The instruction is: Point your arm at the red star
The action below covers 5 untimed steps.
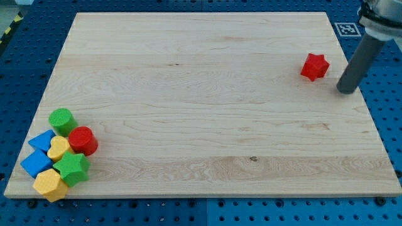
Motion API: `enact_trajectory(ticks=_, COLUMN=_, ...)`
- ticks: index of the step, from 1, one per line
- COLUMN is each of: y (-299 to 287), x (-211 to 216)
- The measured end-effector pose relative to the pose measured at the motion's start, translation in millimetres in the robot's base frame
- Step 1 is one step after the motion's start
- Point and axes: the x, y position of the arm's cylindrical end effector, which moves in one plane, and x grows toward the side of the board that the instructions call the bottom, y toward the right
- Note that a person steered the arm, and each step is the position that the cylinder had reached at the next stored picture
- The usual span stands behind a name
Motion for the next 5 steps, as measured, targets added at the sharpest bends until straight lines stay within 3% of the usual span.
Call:
enact_trajectory(ticks=2, y=-63, x=22)
enact_trajectory(ticks=4, y=-67, x=-43)
enact_trajectory(ticks=5, y=-67, x=-51)
